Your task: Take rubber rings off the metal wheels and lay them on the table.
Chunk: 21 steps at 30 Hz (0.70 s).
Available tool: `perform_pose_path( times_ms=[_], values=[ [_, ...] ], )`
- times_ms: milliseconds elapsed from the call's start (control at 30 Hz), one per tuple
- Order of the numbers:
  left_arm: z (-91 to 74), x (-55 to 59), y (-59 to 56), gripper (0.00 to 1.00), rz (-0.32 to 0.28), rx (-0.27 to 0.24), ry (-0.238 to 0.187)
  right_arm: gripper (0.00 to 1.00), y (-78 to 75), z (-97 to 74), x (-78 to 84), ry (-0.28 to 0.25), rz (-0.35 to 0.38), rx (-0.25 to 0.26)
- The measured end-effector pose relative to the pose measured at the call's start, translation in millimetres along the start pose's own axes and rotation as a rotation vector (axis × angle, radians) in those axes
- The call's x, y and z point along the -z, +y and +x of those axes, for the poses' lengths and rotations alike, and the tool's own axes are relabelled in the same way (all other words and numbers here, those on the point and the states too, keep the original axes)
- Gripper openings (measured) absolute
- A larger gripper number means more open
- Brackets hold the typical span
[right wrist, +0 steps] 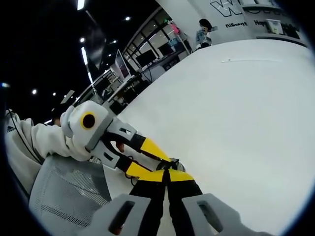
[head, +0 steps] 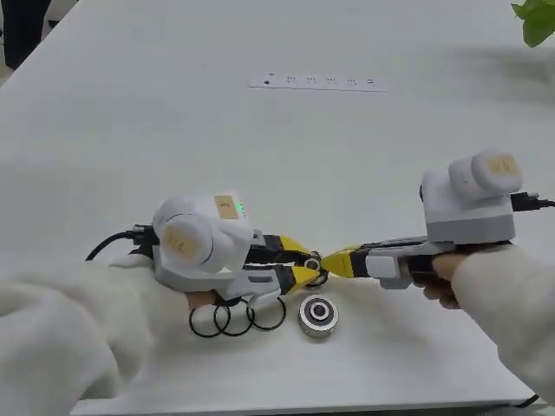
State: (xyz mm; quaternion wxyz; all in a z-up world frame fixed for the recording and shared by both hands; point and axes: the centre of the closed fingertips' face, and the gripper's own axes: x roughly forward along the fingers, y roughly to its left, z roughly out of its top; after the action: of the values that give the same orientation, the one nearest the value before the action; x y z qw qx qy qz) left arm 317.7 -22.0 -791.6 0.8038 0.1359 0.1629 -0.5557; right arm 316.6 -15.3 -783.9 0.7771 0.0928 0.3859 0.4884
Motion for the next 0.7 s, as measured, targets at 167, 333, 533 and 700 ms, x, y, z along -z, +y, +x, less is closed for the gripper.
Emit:
perform_pose_path(
  times_ms=[167, 333, 533, 700],
  values=[
    [-0.1, 0.2, 0.1, 0.14, -0.003, -0.001, -0.002, 0.0, 4.2, 1.3, -3.8, -0.009, -0.018, -0.004],
    [-0.2, 0.1, -0.1, 0.14, -0.002, -0.004, -0.004, 0.0, 1.9, 0.6, -2.1, -0.007, -0.006, 0.001],
    [-2.1, 0.4, -0.3, 0.14, 0.01, 0.001, 0.019, 0.0, -0.9, -0.3, -2.1, -0.011, 0.005, 0.007],
    [-8.0, -1.0, 2.0, 0.2, 0.023, 0.003, 0.038, 0.0, -2.7, -0.3, -1.9, -0.012, 0.013, 0.012]
  ],
)
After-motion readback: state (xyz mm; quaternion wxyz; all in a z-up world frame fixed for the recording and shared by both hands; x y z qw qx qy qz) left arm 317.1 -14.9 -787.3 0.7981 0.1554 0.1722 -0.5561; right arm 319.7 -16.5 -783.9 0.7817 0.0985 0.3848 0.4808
